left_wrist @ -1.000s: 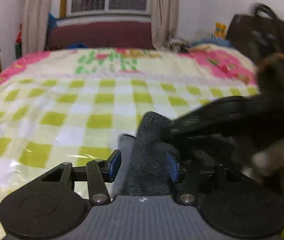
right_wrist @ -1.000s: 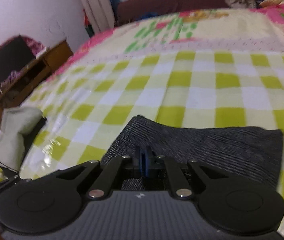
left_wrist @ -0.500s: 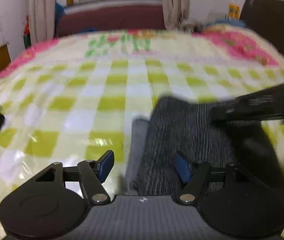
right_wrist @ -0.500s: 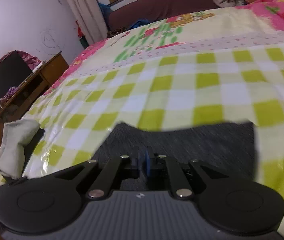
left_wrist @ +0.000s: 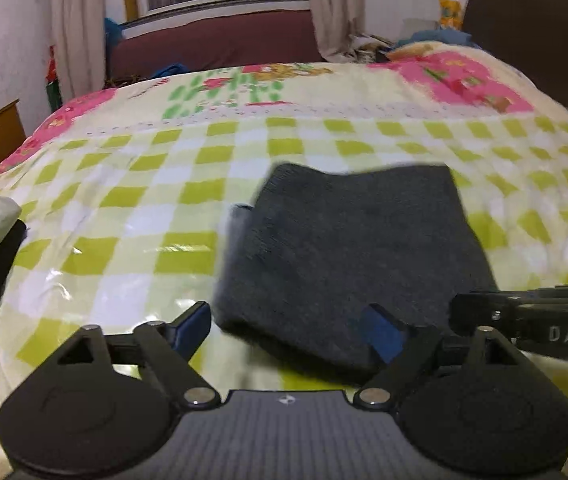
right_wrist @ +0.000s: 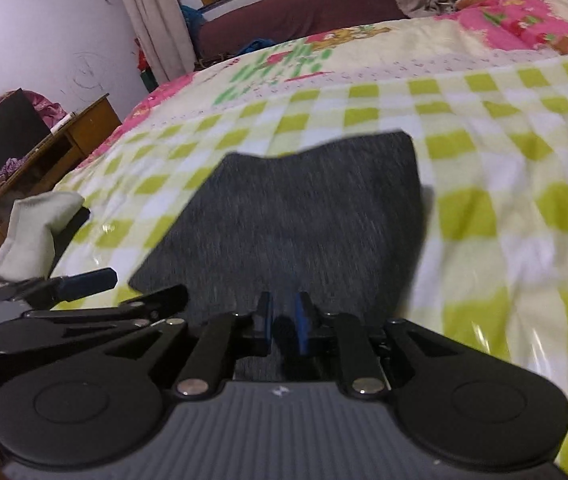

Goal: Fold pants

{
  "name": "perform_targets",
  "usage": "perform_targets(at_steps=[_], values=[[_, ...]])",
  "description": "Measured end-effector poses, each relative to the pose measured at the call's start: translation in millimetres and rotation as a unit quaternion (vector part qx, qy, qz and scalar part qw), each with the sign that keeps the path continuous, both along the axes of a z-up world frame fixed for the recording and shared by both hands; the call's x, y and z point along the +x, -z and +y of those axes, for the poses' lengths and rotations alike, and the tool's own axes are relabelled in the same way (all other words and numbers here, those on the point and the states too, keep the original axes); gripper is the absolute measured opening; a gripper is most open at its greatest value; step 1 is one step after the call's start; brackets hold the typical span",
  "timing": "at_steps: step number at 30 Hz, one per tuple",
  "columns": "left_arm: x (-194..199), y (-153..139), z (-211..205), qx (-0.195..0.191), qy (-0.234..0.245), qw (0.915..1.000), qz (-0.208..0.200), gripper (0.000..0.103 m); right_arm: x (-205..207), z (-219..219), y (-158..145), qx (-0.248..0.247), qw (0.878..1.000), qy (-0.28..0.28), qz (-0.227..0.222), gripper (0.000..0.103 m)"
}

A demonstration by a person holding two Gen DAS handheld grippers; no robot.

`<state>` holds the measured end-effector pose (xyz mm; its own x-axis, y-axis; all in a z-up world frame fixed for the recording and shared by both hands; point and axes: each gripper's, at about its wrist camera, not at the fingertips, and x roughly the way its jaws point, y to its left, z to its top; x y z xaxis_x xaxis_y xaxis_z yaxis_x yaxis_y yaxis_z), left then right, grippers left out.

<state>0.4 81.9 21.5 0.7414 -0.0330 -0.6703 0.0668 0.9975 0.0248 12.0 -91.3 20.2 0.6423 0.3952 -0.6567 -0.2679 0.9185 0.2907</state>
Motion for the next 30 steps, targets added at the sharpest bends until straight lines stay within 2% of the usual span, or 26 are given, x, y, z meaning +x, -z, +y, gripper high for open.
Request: perform_targets(at_steps=[2, 8, 24, 30], values=[[-10, 3, -11, 0.003, 0.015, 0.9999, 0.003, 0.097, -11, -2, 1, -0.010, 1.000, 0.008, -0.011, 0.016], [-24, 2, -34, 0.049, 0.028, 0.9984, -0.004, 0.100, -29, -15, 0, 0.001, 0.999, 0.037, -0.016, 0.021], [-28, 5, -31, 0.036, 0.033, 0.9988, -0.008, 0.099, -37, -17, 6, -0.004, 0.999, 0.045, -0.016, 0.021], [-28, 5, -33, 0.042, 0.033, 0.9985, -0.008, 0.099, -37, -18, 8, -0.002, 0.999, 0.047, -0.015, 0.021]])
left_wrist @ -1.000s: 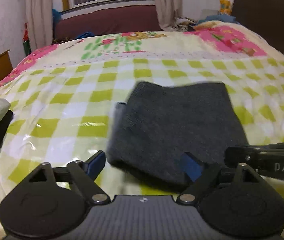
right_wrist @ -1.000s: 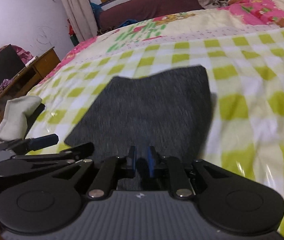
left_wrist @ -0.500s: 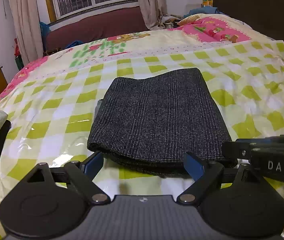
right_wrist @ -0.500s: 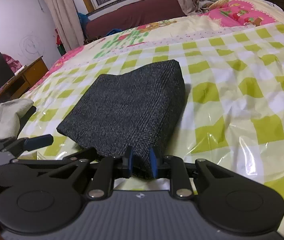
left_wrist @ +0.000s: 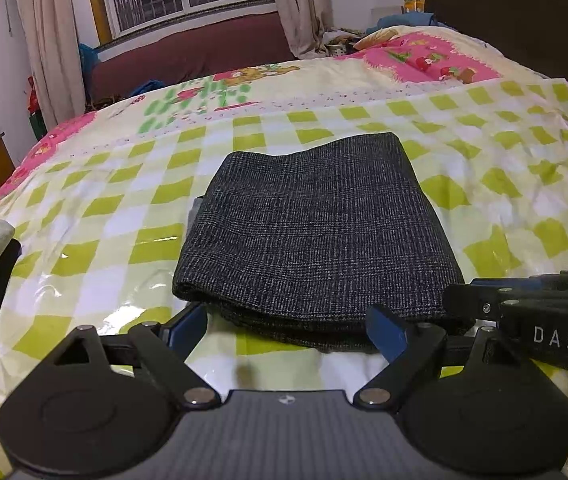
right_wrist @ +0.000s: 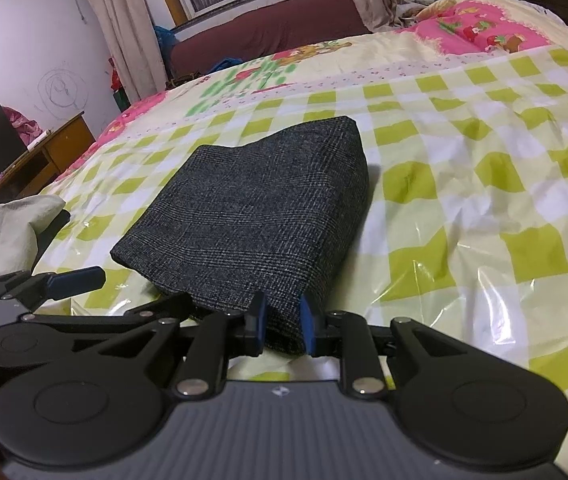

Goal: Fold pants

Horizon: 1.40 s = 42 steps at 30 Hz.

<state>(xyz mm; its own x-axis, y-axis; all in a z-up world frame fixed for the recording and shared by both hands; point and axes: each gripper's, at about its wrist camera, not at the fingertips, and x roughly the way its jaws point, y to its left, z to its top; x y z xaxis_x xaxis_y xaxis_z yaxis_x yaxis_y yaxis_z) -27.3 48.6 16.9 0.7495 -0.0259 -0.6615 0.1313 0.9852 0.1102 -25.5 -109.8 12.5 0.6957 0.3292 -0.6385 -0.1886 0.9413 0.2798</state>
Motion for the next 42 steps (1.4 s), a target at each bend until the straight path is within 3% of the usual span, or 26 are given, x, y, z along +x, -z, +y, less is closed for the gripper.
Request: perform_targets(at_steps=[42], values=[[-0.6, 7.0, -1.5, 0.011, 0.000, 0.9998, 0.014, 0.099, -2.4, -2.6, 9.6, -0.003, 1.000, 0.001, 0.004, 0.022]])
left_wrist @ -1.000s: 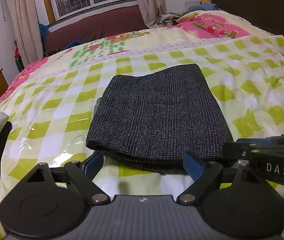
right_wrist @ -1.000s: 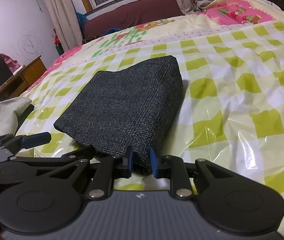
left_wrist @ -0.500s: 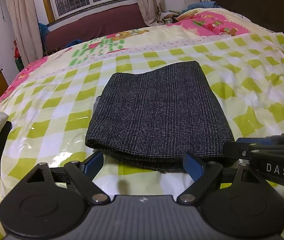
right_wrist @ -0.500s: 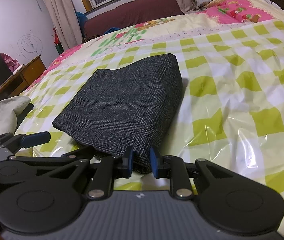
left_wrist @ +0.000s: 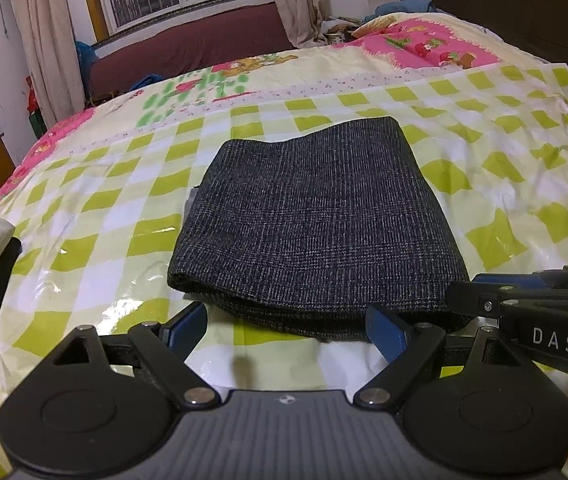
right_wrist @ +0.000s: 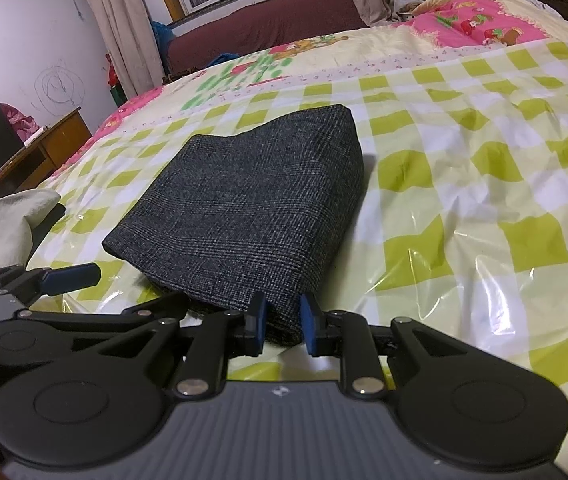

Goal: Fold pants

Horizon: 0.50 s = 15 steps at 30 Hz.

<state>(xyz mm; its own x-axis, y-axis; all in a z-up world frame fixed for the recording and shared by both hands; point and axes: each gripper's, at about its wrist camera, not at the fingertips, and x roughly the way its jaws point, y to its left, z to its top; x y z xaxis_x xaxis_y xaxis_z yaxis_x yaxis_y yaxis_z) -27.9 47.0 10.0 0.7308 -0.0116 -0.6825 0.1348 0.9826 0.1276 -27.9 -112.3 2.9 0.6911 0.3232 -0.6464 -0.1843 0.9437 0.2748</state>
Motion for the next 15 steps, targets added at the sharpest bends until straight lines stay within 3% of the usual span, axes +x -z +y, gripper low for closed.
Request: perform_targets(at_steps=[15], values=[[0.0, 0.7, 0.2, 0.000, 0.000, 1.0000, 0.003, 0.099, 0.7, 0.0, 0.0, -0.003, 1.000, -0.001, 0.000, 0.022]])
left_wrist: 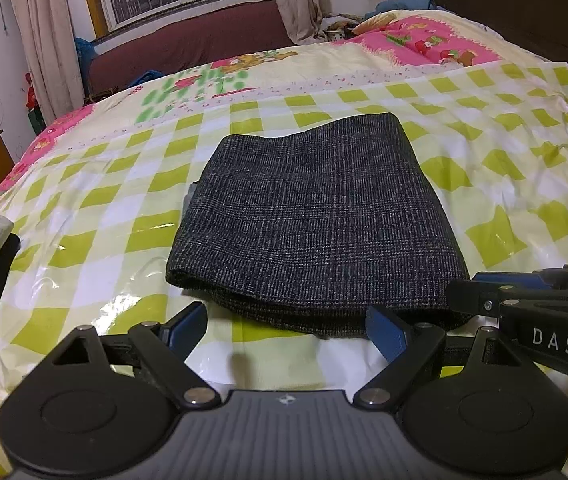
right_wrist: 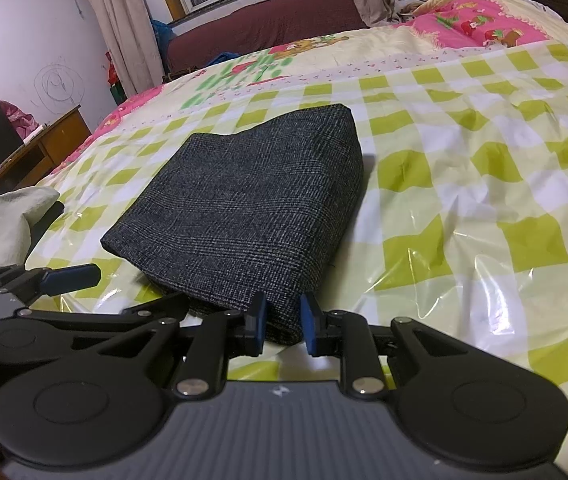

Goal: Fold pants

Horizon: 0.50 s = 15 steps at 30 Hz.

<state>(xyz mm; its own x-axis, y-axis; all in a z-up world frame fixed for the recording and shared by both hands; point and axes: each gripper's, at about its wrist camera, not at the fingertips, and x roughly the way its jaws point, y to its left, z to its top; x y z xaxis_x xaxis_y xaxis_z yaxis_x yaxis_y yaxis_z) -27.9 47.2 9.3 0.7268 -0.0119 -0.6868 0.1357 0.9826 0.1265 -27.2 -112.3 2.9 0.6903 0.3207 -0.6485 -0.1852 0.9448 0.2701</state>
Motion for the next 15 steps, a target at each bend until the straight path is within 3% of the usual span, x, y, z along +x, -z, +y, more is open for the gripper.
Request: perform_targets(at_steps=[15], values=[[-1.1, 1.4, 1.1, 0.001, 0.000, 1.0000, 0.002, 0.099, -0.1, 0.9, -0.5, -0.001, 1.000, 0.000, 0.000, 0.022]])
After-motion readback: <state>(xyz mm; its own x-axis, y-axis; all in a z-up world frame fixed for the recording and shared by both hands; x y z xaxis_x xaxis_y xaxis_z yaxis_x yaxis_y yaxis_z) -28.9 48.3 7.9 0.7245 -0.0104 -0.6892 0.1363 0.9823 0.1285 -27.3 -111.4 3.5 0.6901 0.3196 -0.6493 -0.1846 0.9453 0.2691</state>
